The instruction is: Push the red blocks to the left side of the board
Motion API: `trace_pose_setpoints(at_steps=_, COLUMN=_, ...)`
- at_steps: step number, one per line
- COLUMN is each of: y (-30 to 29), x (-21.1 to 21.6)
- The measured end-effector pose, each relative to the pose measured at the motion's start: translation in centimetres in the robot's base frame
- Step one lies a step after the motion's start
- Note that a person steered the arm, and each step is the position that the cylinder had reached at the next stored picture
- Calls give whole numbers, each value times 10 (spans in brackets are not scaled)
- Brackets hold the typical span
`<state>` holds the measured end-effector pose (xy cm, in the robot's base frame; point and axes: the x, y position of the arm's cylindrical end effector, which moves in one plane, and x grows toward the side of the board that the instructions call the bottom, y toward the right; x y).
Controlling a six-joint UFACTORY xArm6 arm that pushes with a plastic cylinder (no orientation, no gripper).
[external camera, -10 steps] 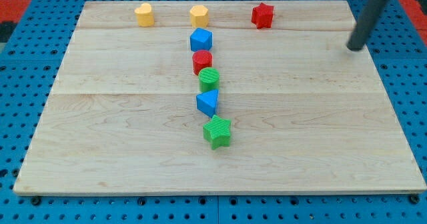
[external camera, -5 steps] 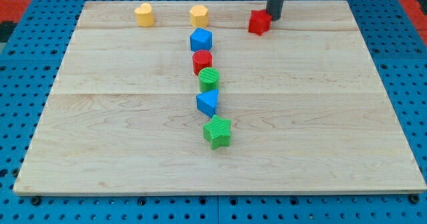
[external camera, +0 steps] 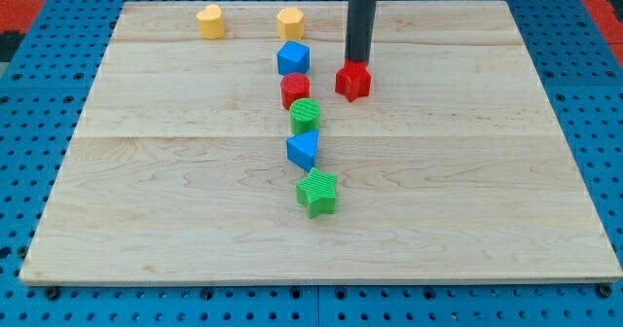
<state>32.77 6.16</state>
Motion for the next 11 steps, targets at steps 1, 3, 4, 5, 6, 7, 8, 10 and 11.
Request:
trace_pose_setpoints(at_steps=1, y=32, x=17)
trace_pose_setpoints(at_steps=3, y=-62, x=35)
trace_pose_setpoints(at_steps=4, y=-50, x=32)
trace_pose_setpoints(at_steps=5, y=-51, x=28)
trace_pose_setpoints(at_steps=6, y=-63, x=20)
trace_pose_setpoints(at_steps=7, y=-71, x=10)
trace_pose_setpoints(at_steps=8, y=-126, x=38)
trace_pose_setpoints(at_steps=10, y=-164, x=34)
trace_pose_setpoints(at_steps=11, y=-162, x=-4)
